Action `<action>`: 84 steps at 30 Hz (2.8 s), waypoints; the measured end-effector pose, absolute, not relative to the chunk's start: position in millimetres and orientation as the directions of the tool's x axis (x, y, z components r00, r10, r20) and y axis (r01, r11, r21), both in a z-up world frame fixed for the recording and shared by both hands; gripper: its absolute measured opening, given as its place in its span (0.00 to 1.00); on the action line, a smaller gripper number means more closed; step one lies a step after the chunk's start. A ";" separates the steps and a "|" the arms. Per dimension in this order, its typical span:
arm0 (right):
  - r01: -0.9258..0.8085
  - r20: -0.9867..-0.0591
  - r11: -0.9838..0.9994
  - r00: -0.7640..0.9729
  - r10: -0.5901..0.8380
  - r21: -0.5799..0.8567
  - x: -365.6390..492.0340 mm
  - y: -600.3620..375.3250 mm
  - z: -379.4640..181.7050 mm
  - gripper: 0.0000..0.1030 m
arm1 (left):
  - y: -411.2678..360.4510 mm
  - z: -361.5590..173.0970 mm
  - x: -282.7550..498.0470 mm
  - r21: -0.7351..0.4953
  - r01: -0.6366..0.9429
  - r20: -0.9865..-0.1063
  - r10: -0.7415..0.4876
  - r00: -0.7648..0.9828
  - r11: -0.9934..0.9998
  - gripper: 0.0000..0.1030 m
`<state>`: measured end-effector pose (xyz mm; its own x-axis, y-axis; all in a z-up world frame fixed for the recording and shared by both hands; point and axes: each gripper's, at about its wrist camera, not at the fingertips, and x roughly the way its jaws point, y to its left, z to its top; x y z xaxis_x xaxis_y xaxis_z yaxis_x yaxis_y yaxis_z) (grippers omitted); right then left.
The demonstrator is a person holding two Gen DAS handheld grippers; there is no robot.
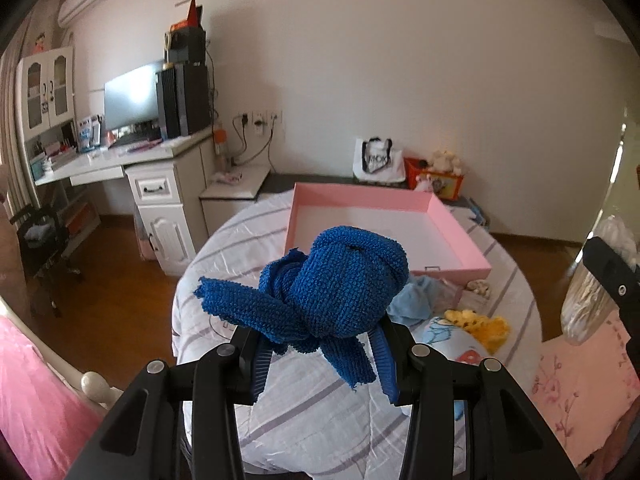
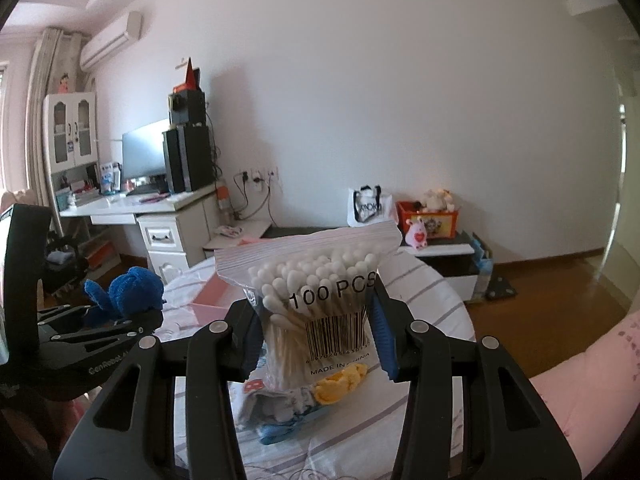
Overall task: Organize soft objects
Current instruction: 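Lift the blue toy with the left tool while the right tool lifts the swab bag, then drop the blue toy and swab bag into the pink tray, opening both tools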
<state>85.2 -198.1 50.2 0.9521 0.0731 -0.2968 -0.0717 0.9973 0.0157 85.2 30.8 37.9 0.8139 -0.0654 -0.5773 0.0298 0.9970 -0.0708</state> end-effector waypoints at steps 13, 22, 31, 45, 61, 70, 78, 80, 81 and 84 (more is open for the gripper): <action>-0.111 -0.192 0.994 0.975 0.108 -0.004 25.9 -181.7 75.6 0.44 | 31.0 67.3 -14.7 -0.052 0.024 -0.451 -0.045 0.891 0.998 0.40; -0.124 -0.125 0.992 0.985 0.120 -0.025 -6.4 -176.1 88.2 0.45 | 33.5 72.2 -75.8 -0.031 0.030 -0.378 -0.040 0.925 0.999 0.40; -0.139 -0.109 0.990 0.985 0.134 -0.038 -17.1 -173.5 87.3 0.45 | 39.0 64.4 -92.9 -0.032 0.030 -0.350 -0.040 0.936 0.999 0.40; -0.131 -0.117 0.991 0.985 0.126 -0.035 -9.7 -174.1 85.0 0.45 | 38.1 59.6 -69.1 -0.031 0.048 -0.372 -0.056 0.926 0.998 0.40; -0.088 -0.176 0.996 0.981 0.084 -0.015 81.8 -182.4 71.6 0.46 | 26.0 47.4 46.7 -0.013 0.059 -0.443 -0.059 0.894 0.998 0.40; -0.044 -0.270 0.998 0.961 0.052 0.036 180.0 -208.8 49.2 0.47 | 4.9 35.5 168.1 -0.003 0.057 -0.487 -0.051 0.872 0.998 0.40; -0.025 -0.370 0.998 0.928 0.043 0.055 255.5 -221.9 19.7 0.47 | -14.2 13.6 284.7 0.011 0.060 -0.547 -0.044 0.836 0.998 0.40; -0.022 -0.402 0.998 0.915 0.042 0.055 273.0 -222.7 11.8 0.47 | -17.2 8.3 309.9 0.010 0.062 -0.560 -0.046 0.827 0.998 0.41; -0.025 -0.414 0.998 0.909 0.046 0.056 279.6 -222.7 8.2 0.47 | -17.9 5.4 323.3 0.011 0.062 -0.567 -0.045 0.822 0.998 0.41; -0.023 -0.460 0.998 0.887 0.051 0.067 299.6 -224.5 -4.2 0.47 | -19.8 -2.9 363.2 0.004 0.063 -0.587 -0.049 0.808 0.998 0.42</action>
